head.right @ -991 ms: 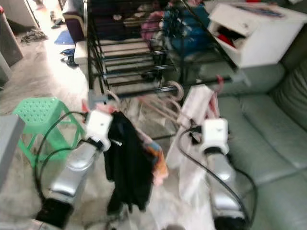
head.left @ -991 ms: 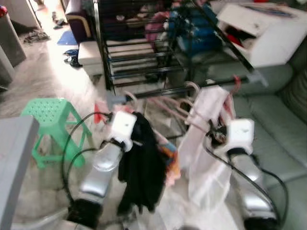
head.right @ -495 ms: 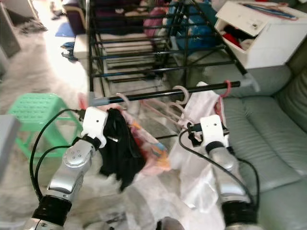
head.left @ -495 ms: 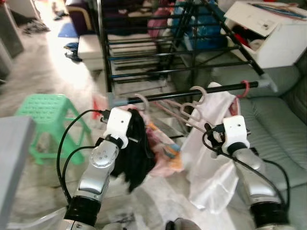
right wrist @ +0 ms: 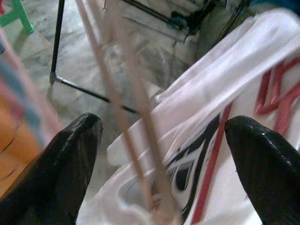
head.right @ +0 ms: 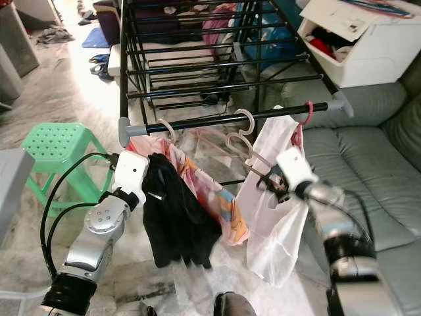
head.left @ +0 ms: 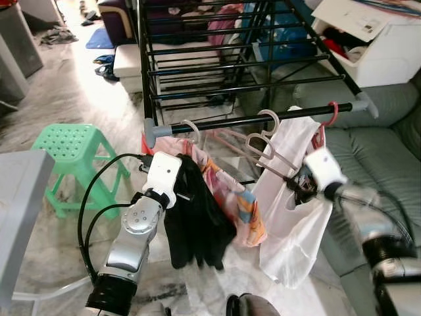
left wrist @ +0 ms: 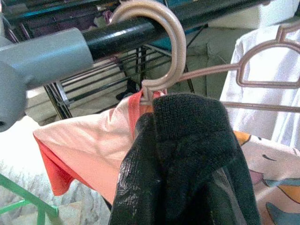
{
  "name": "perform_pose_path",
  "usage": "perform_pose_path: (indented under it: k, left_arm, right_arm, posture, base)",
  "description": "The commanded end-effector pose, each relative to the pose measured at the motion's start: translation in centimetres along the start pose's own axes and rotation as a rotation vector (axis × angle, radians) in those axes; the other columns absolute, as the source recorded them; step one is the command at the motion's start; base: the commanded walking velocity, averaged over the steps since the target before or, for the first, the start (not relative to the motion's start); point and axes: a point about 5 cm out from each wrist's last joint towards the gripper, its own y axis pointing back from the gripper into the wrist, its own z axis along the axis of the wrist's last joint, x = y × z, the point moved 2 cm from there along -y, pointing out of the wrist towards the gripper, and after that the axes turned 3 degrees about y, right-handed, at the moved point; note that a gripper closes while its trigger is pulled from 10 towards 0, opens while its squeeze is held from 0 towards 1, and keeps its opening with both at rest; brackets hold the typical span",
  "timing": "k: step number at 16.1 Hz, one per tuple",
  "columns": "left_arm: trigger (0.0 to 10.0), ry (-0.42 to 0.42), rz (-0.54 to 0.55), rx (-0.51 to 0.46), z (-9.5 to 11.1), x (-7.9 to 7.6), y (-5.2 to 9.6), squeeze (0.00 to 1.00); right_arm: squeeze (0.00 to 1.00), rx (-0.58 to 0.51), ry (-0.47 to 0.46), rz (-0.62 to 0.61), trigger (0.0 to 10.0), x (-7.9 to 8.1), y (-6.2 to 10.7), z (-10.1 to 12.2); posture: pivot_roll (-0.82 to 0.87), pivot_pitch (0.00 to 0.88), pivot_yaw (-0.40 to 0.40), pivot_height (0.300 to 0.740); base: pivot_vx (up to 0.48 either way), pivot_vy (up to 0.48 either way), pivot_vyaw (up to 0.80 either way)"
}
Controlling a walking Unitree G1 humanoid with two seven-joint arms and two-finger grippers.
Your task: Hang hanger
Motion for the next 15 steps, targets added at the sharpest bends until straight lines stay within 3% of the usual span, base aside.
perform_pose_path:
  k: [1,2,15]
  left_arm:
    - [10.0,-0.011,-0.004,-0.04,1.1,0.1,0.0,0.0]
    - [10.0,-0.013,-0.011,-0.039,1.1,0.0,0.0,0.0]
    - [10.0,-0.028,-0.014,-0.036,1.2,0.0,-0.2,0.0]
  right_arm:
    - [0.0,-0.001,0.029,0.048,3.0,-0.1,-0.3,0.5]
    - [0.0,0.015,0.027,0.08,0.0,-0.3,-0.6,0.7]
    - [0.0,0.016,0.0,0.251,0.0,-0.4,-1.2,2.2]
  posture:
    - [-0.01,0.073,0.001,0.74]
    - [-0.01,0.071,0.004,0.74]
    - [-0.01,0.047,-0.006,0.74]
  base:
    - [0.0,0.0,0.0]
    - [0.0,0.0,0.0]
    - [0.0,0.0,0.0]
